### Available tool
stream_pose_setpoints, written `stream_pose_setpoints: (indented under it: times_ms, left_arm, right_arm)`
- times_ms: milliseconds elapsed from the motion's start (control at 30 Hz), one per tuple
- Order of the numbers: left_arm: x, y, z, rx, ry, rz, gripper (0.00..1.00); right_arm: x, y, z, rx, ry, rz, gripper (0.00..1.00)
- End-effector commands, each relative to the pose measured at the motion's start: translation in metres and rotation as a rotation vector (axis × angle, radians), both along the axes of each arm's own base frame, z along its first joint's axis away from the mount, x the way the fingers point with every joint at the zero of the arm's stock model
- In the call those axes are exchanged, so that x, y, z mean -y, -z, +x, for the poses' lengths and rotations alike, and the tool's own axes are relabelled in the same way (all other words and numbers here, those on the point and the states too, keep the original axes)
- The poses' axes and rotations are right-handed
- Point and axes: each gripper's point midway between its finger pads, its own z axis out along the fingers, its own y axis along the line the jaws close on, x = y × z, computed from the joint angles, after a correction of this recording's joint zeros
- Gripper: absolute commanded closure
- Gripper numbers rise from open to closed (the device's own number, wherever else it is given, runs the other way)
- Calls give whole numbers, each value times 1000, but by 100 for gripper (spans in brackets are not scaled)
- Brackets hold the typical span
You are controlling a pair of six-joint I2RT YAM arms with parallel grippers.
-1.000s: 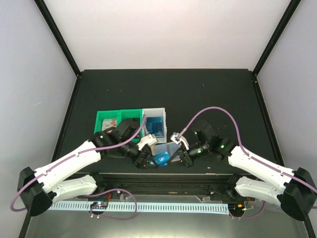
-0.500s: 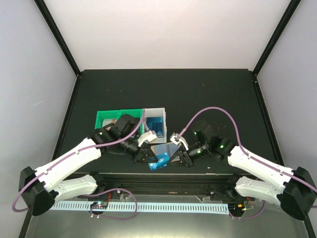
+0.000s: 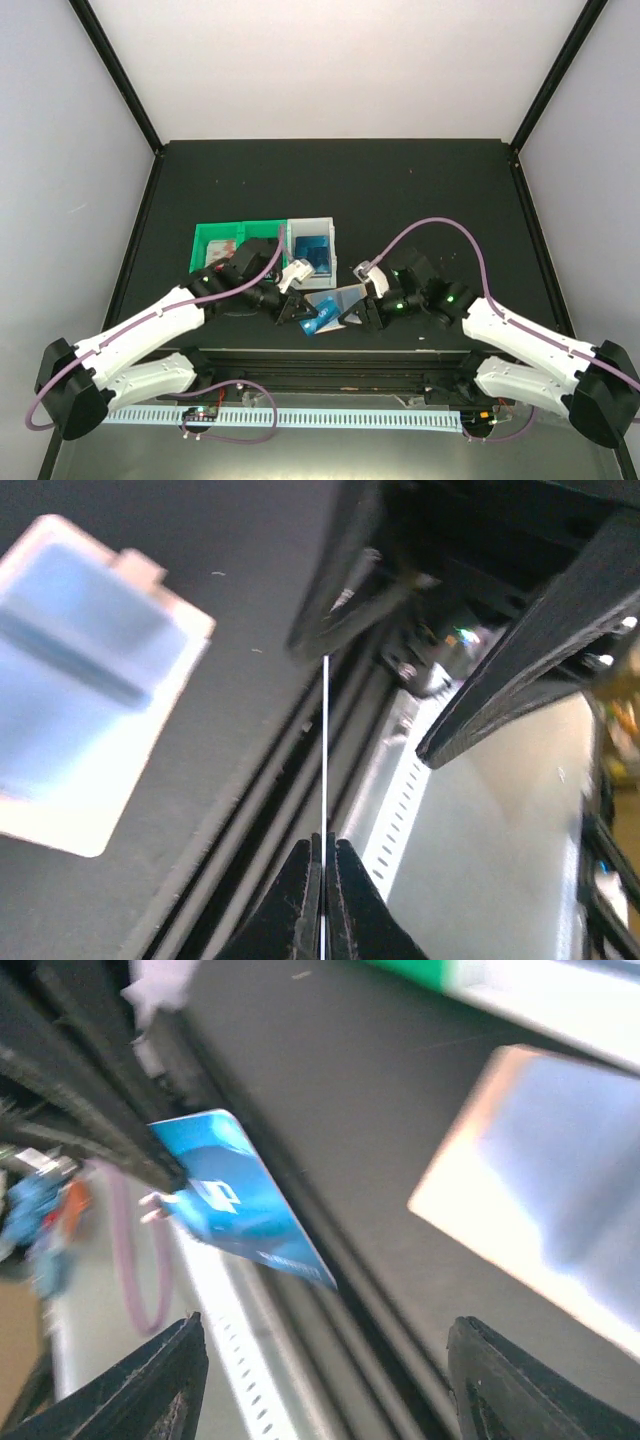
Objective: Put the credit cards into the card holder
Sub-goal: Pick up the credit card from the center of the board.
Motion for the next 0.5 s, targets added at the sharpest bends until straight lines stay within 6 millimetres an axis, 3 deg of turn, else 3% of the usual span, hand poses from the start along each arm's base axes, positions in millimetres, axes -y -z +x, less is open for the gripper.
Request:
stream_pose_setpoints:
  times_ms: [0, 67, 267, 467]
  left_arm:
    - [-5, 18, 46, -20, -368, -17, 98]
    - [-10, 36, 55, -44, -504, -26, 98]
    - [-18, 55, 77, -74, -812, -117, 98]
    - [-9, 64, 88, -88, -912, -137, 98]
  right_arm:
    - [45, 47, 53, 46, 407, -281, 32]
    - [65, 62, 68, 71, 522, -398, 32]
    - [78, 85, 84, 99, 606, -551, 33]
    - [64, 110, 82, 93, 541, -634, 34]
